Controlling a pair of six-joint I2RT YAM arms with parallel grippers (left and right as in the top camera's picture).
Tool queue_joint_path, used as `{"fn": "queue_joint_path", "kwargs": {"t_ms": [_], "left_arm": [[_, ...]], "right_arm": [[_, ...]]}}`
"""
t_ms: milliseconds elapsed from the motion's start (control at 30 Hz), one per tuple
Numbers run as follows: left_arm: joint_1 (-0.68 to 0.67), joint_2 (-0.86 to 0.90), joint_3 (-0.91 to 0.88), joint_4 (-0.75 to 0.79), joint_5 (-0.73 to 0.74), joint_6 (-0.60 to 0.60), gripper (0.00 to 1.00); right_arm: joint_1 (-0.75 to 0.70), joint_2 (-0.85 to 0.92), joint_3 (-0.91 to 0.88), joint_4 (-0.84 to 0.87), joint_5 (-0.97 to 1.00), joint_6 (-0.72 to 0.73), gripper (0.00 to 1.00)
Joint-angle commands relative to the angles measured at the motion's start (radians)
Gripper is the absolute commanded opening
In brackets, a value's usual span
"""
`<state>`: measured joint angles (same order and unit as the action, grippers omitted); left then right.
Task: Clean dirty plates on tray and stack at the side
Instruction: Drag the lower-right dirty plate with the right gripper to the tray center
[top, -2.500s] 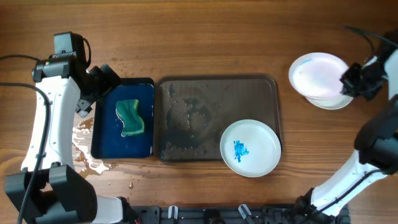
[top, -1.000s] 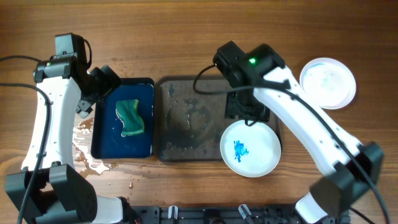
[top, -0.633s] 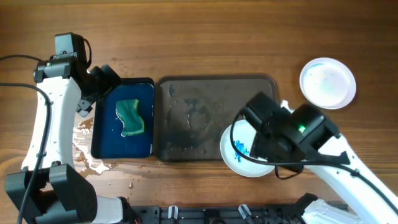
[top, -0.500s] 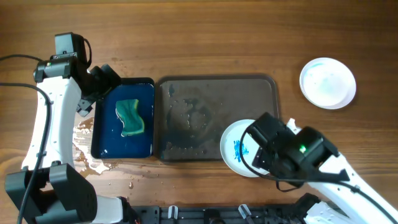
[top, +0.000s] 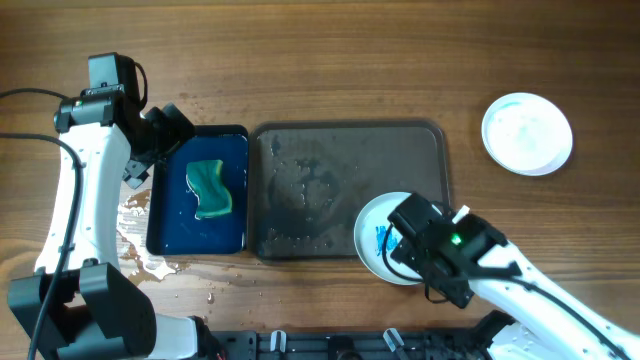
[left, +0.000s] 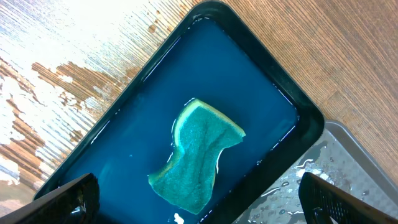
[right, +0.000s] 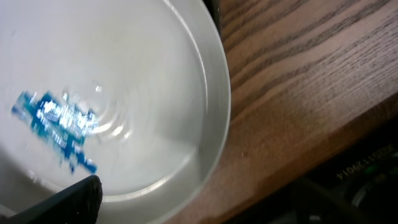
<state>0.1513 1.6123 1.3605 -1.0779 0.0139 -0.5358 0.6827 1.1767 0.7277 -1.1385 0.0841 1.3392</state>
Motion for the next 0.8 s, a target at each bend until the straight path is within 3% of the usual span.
{"fn": "queue_joint_path", "kwargs": {"t_ms": [0, 67, 133, 200, 333, 400, 467, 533, 667, 767], "left_arm": [[-0.003, 0.008, -0.009, -0.007, 0.004, 0.009, 1.00], [-0.003, 0.008, -0.009, -0.011, 0.004, 0.009, 1.00], [-0.003, 0.008, -0.009, -0.010, 0.004, 0.009, 1.00], [-0.003, 0.008, -0.009, -0.010, 0.004, 0.009, 1.00], [-0.003, 0.008, -0.009, -0.017, 0.004, 0.009, 1.00], [-0.003, 0.008, -0.009, -0.022, 0.004, 0.009, 1.00], [-0.003, 0.008, -0.009, -0.023, 0.004, 0.009, 1.00], [-0.003, 0.008, -0.009, -0.027, 0.004, 0.009, 1.00], [-0.003, 0.008, -0.009, -0.030, 0.004, 0.009, 1.00], [-0.003, 0.008, -0.009, -0.030, 0.004, 0.008, 1.00]], "right_arm": [[-0.057, 0.110, -0.003, 0.029, 0.043, 0.021, 0.96], [-0.097, 0.169, -0.003, 0.050, 0.061, 0.020, 0.88], [-0.156, 0.209, -0.003, 0.096, 0.064, -0.035, 0.63], [-0.195, 0.216, -0.003, 0.127, 0.064, -0.075, 0.45], [-0.206, 0.241, -0.021, 0.196, 0.060, -0.084, 0.45], [-0.206, 0.245, -0.059, 0.251, 0.051, -0.106, 0.39], [-0.206, 0.245, -0.101, 0.306, 0.032, -0.109, 0.43], [-0.206, 0.245, -0.121, 0.338, 0.025, -0.109, 0.36], [-0.206, 0.245, -0.120, 0.401, 0.021, -0.151, 0.35], [-0.206, 0.245, -0.093, 0.431, 0.021, -0.242, 0.43]]}}
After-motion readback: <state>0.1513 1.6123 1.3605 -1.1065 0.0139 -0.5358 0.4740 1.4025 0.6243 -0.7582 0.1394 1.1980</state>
